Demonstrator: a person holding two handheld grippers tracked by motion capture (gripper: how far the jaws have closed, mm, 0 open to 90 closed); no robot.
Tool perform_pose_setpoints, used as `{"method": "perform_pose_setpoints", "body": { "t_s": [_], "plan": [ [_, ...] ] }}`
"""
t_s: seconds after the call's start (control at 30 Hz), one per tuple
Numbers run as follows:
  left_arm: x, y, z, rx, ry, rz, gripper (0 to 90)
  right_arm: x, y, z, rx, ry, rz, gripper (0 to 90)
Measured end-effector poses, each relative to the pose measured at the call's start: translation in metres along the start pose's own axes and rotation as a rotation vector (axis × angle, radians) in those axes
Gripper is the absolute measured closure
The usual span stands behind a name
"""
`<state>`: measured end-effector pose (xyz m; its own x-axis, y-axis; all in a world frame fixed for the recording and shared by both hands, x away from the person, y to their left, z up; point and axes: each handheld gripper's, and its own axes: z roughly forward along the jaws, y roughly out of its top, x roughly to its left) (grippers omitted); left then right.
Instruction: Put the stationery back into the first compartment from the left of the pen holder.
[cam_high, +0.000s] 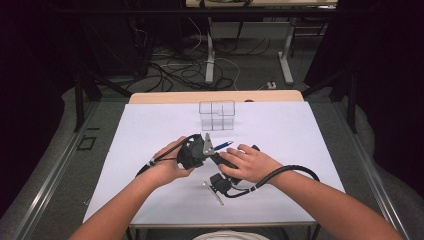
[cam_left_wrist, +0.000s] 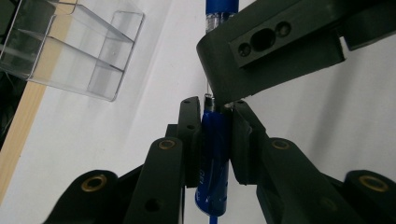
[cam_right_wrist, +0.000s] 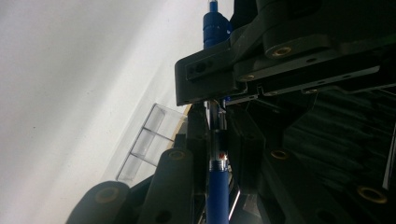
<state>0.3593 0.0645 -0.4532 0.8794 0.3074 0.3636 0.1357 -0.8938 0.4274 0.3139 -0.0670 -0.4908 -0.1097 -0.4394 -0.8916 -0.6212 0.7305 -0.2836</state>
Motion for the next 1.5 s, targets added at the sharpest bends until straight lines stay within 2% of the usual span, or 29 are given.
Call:
{"method": "perform_pose_setpoints", "body": {
  "t_s": [0.27, 0.3, 0.37, 0.4, 0.43, 0.6, 0.7, 0.77, 0.83, 0.93, 0.97, 1.13, 1.23, 1.37, 1.5],
  "plan": [
    [0.001, 0.0, 0.001, -0.002, -0.009, -0.009, 76.9, 0.0, -0.001, 0.001, -0.005, 0.005, 0.013, 79.3],
    [0.001, -0.001, 0.001, -0.006, -0.011, -0.009, 77.0, 0.002, -0.001, -0.001, 0.012, 0.008, 0.043, 79.2],
    [0.001, -0.001, 0.002, -0.011, -0.01, -0.019, 77.0, 0.002, -0.002, -0.001, 0.012, 0.009, 0.045, 78.7],
    [0.001, -0.001, 0.003, -0.021, -0.008, -0.022, 77.1, 0.003, -0.002, -0.001, 0.015, 0.012, 0.061, 78.5],
    [0.002, 0.0, 0.003, -0.007, -0.008, -0.021, 77.2, 0.002, -0.003, -0.001, 0.014, 0.013, 0.06, 78.2],
    [0.006, -0.003, 0.005, -0.013, -0.003, -0.051, 77.2, 0.002, -0.004, -0.002, 0.006, 0.001, 0.055, 74.1],
    [0.01, -0.005, 0.004, 0.001, -0.001, -0.055, 77.2, 0.002, -0.005, -0.003, 0.007, 0.008, 0.079, 71.6],
    [0.012, -0.007, 0.005, -0.008, 0.01, -0.072, 77.2, 0.003, -0.006, -0.004, 0.004, 0.011, 0.113, 69.2],
    [0.014, -0.008, 0.004, -0.005, 0.009, -0.082, 77.2, 0.003, -0.008, -0.004, 0.004, 0.014, 0.124, 66.2],
    [0.018, -0.01, 0.004, -0.014, 0.013, -0.116, 77.2, 0.003, -0.01, -0.005, 0.001, 0.029, 0.187, 59.9],
    [0.02, -0.011, 0.003, -0.008, 0.011, -0.132, 77.2, 0.003, -0.011, -0.005, 0.001, 0.019, 0.2, 58.6],
    [0.026, -0.013, 0.002, -0.032, 0.016, -0.183, 77.2, -0.001, -0.018, -0.005, 0.027, 0.021, 0.27, 52.9],
    [0.031, -0.014, 0.001, -0.064, 0.024, -0.214, 77.1, -0.002, -0.023, -0.006, 0.051, 0.012, 0.329, 51.4],
    [0.038, -0.013, -0.001, -0.095, 0.023, -0.263, 77.1, -0.003, -0.03, -0.007, 0.056, -0.009, 0.381, 47.3],
    [0.047, -0.012, -0.001, -0.144, 0.025, -0.316, 77.2, -0.004, -0.037, -0.007, 0.055, -0.036, 0.469, 41.1]
  ]
}}
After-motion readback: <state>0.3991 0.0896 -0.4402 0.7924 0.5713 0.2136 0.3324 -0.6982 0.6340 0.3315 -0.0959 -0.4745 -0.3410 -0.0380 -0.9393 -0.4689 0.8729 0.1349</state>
